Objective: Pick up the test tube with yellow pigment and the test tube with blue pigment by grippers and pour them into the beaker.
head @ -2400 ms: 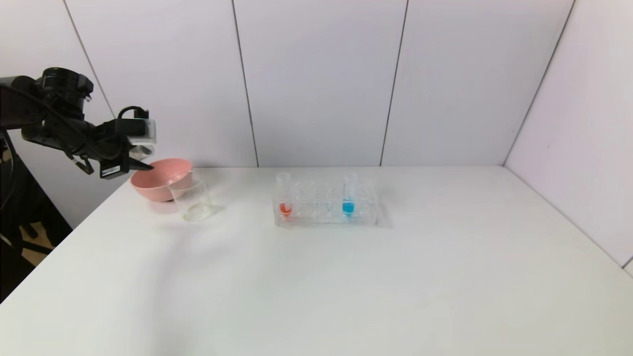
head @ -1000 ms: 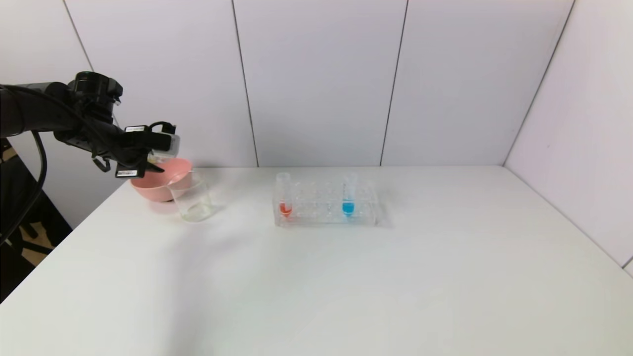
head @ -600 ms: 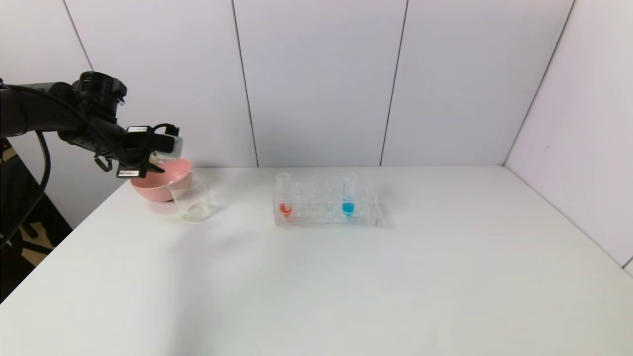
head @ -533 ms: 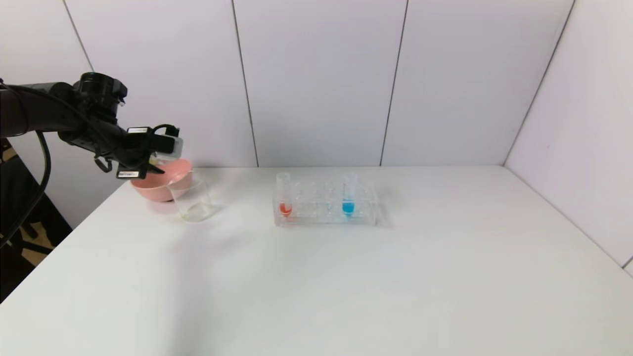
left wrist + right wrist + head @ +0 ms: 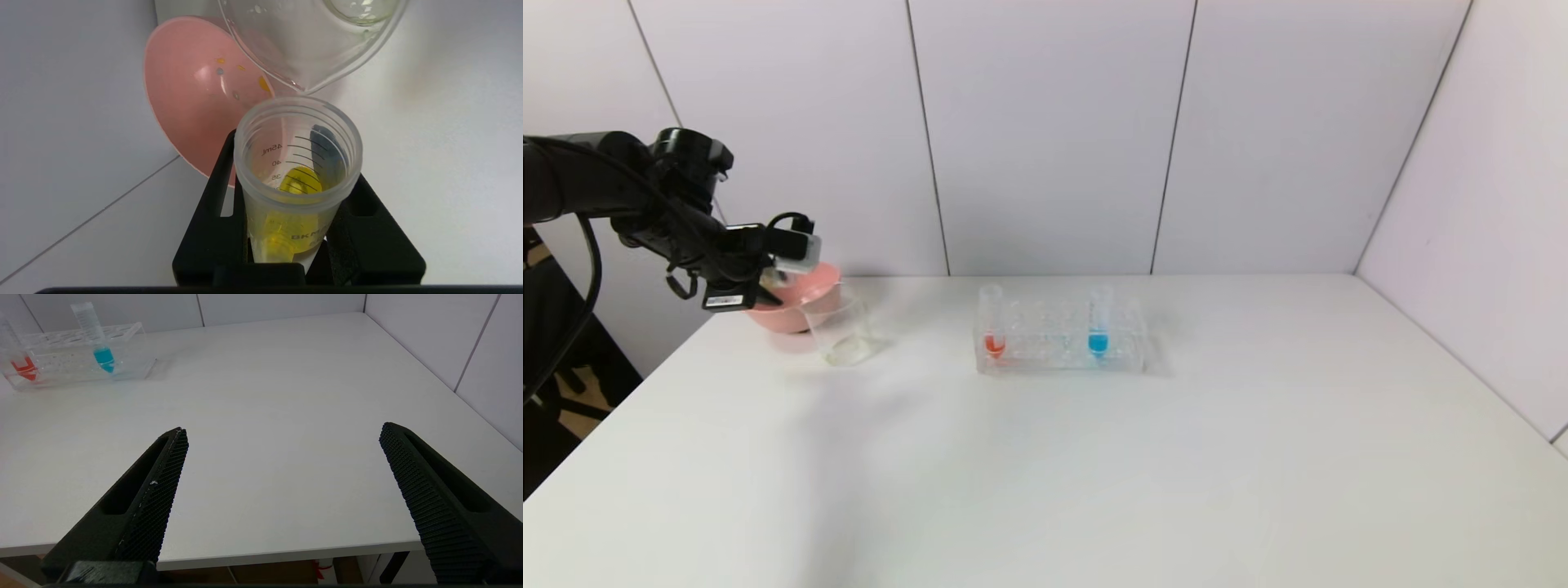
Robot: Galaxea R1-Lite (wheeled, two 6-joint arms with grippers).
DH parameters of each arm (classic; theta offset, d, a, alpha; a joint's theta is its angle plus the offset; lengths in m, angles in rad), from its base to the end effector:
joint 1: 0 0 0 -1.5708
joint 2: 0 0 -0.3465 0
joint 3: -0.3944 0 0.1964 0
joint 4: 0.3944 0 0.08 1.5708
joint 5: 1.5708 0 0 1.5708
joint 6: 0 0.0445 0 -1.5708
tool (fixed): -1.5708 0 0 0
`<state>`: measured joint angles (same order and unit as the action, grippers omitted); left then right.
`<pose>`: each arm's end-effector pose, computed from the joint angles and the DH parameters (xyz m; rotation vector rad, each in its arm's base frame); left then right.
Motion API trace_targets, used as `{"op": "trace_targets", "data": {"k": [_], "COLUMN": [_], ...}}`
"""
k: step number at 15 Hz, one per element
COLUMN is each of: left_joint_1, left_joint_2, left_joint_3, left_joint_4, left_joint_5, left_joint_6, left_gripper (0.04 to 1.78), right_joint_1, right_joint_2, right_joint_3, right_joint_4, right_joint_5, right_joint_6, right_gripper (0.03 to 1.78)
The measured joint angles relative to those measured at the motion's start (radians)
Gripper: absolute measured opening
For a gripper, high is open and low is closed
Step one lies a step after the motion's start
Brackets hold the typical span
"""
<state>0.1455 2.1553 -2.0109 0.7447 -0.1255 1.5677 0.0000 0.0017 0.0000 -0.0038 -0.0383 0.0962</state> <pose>0.4557 0.0611 0.2412 1.3383 0.6917 -0.6609 -0.0406 -0.0017 0.0760 0.0962 -0.0039 -0.0382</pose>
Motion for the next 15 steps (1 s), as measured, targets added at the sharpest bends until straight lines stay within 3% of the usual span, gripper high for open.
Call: {"op": "trace_targets", "data": {"k": [15], "left_joint_1": [-0.007], "left_joint_2": [-0.007], "left_joint_3": [0.000], "left_joint_4": [0.050], "left_joint_5": [0.089], "left_joint_6": [-0.023], "left_gripper": [0.54], "right_joint_1": [0.000], "right_joint_2": [0.000], "right_joint_3": [0.000], "right_joint_4": [0.000], "right_joint_5": [0.000], "right_joint_6": [0.000], "right_gripper": [1.71]}}
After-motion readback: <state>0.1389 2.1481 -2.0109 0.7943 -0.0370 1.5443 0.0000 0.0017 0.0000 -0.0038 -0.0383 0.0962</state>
